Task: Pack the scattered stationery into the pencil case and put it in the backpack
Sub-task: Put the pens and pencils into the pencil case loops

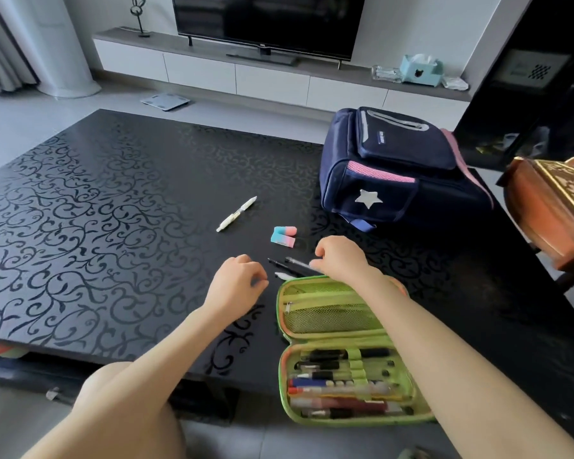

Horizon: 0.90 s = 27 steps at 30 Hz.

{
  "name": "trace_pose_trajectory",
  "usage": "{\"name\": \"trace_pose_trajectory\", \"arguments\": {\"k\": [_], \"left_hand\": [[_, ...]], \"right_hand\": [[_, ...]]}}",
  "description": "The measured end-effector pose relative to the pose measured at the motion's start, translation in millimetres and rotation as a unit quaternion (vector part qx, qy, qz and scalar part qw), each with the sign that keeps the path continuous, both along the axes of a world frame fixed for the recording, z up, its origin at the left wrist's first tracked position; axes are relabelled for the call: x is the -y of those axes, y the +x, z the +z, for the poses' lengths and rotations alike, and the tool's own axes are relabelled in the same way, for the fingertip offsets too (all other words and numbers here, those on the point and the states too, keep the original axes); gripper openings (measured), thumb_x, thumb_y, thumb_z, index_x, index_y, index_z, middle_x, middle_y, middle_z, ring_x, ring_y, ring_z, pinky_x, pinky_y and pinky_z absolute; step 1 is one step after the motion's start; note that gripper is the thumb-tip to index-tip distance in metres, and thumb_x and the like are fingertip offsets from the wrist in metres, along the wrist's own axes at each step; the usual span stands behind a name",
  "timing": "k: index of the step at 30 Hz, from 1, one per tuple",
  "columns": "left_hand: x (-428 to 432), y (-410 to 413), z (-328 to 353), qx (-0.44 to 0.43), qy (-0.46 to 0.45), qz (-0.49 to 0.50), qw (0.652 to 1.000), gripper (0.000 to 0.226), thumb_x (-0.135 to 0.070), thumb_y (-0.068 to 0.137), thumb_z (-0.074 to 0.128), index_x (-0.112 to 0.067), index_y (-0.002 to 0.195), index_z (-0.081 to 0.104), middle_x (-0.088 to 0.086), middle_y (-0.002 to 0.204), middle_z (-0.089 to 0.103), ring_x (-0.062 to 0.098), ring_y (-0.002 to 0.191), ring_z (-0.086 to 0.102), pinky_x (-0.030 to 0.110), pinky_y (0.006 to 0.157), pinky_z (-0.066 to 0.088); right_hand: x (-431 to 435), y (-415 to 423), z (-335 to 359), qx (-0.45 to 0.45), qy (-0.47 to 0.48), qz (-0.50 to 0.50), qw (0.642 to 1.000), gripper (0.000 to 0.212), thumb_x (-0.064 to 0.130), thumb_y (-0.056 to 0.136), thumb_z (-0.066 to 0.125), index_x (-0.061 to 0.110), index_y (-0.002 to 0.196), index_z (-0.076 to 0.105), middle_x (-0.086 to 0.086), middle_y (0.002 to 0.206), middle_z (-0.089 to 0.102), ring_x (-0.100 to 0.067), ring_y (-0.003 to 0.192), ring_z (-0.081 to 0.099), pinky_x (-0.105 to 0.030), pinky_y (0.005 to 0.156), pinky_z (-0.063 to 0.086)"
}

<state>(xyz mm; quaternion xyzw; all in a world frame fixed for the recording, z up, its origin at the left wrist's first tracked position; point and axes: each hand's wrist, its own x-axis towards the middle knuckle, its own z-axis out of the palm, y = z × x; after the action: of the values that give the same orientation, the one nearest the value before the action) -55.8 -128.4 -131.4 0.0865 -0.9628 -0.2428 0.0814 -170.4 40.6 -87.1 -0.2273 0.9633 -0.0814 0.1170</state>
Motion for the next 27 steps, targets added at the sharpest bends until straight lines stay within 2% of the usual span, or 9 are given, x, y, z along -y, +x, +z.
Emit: {"name": "trace_pose_trajectory", "arguments": {"k": [2,5,8,12,17,19,21,23,27], "left_hand": [[1,-15,-4,0.004,-0.048,-0.036,0.998,0.020,-0.031,0.085,0.061,-0.020,0.102,0.066,0.001,0.107,0.059,0.024,0.098,0.050,0.031,0.085,0.042],[-1,-37,-10,0.009,-0.105,-0.111,0.988,0.032,-0.037,0.082,0.064,-0.025,0.112,0.062,-0.004,0.116,0.057,0.023,0.107,0.047,0.034,0.089,0.038],[-5,-55,-16,0.020,-0.120,-0.187,0.975,0.032,-0.036,0.084,0.061,-0.024,0.113,0.060,-0.004,0.121,0.055,0.022,0.112,0.046,0.035,0.090,0.036],[-6,-67,-15,0.044,-0.120,-0.229,0.965,0.026,-0.032,0.088,0.055,-0.016,0.108,0.055,0.001,0.113,0.055,0.023,0.103,0.049,0.035,0.087,0.039],[-6,-61,-12,0.052,-0.205,-0.232,0.949,0.024,-0.010,0.090,0.044,-0.012,0.112,0.055,0.009,0.104,0.052,0.027,0.091,0.048,0.037,0.079,0.042],[-8,-56,-12,0.053,-0.233,-0.230,0.943,0.023,-0.004,0.085,0.048,-0.012,0.105,0.057,0.007,0.098,0.054,0.026,0.087,0.050,0.035,0.076,0.042],[-10,-50,-11,0.022,-0.300,-0.250,0.920,0.014,-0.005,0.071,0.062,-0.014,0.081,0.059,0.002,0.079,0.056,0.021,0.070,0.053,0.031,0.061,0.044],[-8,-45,-11,0.004,-0.368,-0.269,0.890,0.017,-0.006,0.059,0.068,-0.017,0.063,0.056,-0.003,0.063,0.053,0.017,0.056,0.050,0.026,0.049,0.043],[7,-39,-10,-0.014,-0.392,-0.240,0.888,0.022,-0.004,0.049,0.071,-0.017,0.056,0.054,-0.002,0.057,0.052,0.016,0.051,0.049,0.025,0.045,0.042]], "right_hand": [[11,-16,-8,0.059,0.047,0.006,0.997,0.025,0.029,0.075,0.070,0.013,0.066,0.053,-0.002,0.066,0.052,-0.025,0.068,0.054,-0.027,0.057,0.042],[21,-31,-16,0.125,0.089,0.032,0.988,0.032,0.032,0.071,0.075,0.005,0.083,0.065,-0.006,0.080,0.066,-0.026,0.079,0.064,-0.033,0.074,0.053],[24,-39,-21,0.149,0.083,0.044,0.984,0.028,0.028,0.075,0.073,0.002,0.085,0.070,-0.006,0.070,0.061,-0.022,0.068,0.058,-0.029,0.066,0.047],[21,-41,-27,0.153,0.081,0.050,0.984,0.024,0.030,0.079,0.072,0.006,0.084,0.068,-0.005,0.077,0.061,-0.022,0.074,0.056,-0.030,0.069,0.046],[12,-34,-23,0.150,0.040,0.073,0.985,0.013,0.025,0.082,0.070,0.013,0.087,0.069,-0.005,0.095,0.068,-0.022,0.088,0.062,-0.031,0.075,0.048],[13,-31,-22,0.153,0.049,0.091,0.983,0.009,0.022,0.086,0.066,0.014,0.089,0.068,-0.005,0.097,0.068,-0.022,0.089,0.062,-0.031,0.075,0.047],[17,-27,-21,0.146,0.092,0.111,0.979,0.012,0.019,0.089,0.059,0.010,0.094,0.066,-0.007,0.098,0.066,-0.024,0.088,0.060,-0.032,0.074,0.046],[22,-23,-20,0.116,0.137,0.128,0.975,0.016,0.017,0.091,0.055,0.006,0.098,0.063,-0.007,0.095,0.062,-0.026,0.089,0.057,-0.032,0.072,0.045],[27,-18,-20,0.048,0.176,0.156,0.971,0.014,0.009,0.091,0.048,0.004,0.094,0.060,-0.009,0.099,0.062,-0.030,0.100,0.054,-0.034,0.076,0.045]]}}
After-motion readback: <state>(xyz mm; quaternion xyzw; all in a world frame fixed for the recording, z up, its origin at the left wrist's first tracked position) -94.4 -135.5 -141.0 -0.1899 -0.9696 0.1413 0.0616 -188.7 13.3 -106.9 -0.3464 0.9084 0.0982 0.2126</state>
